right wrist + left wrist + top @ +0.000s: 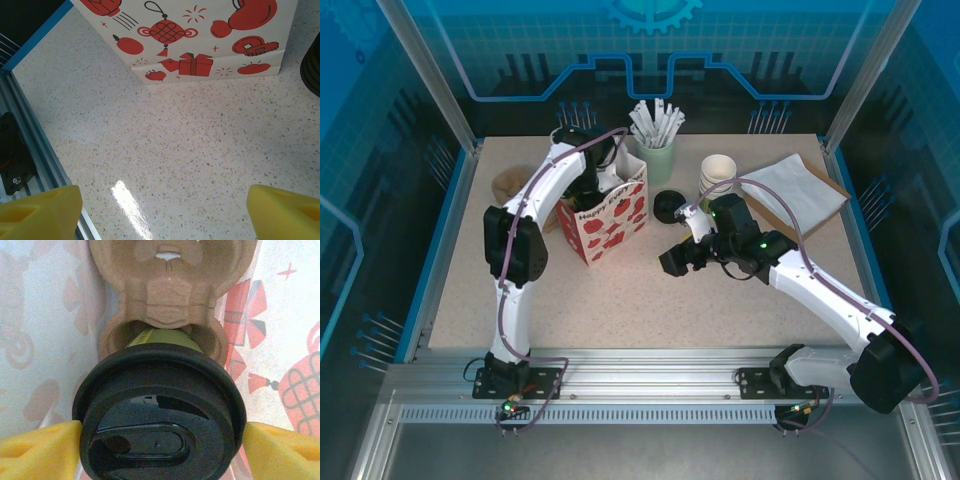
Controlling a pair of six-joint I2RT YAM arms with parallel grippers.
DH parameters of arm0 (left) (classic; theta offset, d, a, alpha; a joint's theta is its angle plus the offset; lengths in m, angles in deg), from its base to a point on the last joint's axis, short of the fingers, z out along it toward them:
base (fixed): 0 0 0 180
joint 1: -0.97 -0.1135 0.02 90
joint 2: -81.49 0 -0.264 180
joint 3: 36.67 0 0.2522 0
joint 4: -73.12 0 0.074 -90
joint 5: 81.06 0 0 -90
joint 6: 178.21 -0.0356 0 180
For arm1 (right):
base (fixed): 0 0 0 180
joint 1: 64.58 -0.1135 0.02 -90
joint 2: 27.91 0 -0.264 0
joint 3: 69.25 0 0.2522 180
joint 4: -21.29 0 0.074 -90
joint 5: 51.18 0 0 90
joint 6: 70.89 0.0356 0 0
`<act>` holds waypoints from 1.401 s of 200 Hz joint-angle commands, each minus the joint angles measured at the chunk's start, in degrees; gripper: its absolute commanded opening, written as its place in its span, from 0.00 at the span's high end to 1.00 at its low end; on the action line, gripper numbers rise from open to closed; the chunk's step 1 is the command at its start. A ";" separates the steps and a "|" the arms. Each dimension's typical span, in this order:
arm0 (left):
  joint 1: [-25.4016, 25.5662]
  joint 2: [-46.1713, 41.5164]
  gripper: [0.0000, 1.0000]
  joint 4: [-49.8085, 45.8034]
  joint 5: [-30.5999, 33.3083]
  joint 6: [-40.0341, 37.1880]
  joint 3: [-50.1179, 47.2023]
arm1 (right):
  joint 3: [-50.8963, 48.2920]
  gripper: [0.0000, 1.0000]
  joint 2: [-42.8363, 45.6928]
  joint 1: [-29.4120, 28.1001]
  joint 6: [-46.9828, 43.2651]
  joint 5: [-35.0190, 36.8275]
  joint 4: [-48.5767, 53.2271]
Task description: Pack the takeout coffee
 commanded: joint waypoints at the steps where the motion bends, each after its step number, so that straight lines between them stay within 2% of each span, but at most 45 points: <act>1: -0.08 -3.11 0.16 -1.93 -1.41 0.92 1.66 | 0.21 0.13 0.80 -0.81 -0.48 -0.24 0.78; 88: -0.07 -4.43 0.13 -3.04 -2.33 0.40 4.76 | 0.41 0.13 0.71 -0.84 -0.53 -0.23 0.99; 201: -0.18 -10.81 0.12 -2.70 -4.64 -0.67 10.22 | 1.17 0.13 0.63 -0.98 -0.48 -0.47 1.17; 280: -0.16 -17.78 0.14 3.72 -3.87 1.32 12.89 | 2.07 0.14 0.79 -1.09 -0.41 0.28 1.56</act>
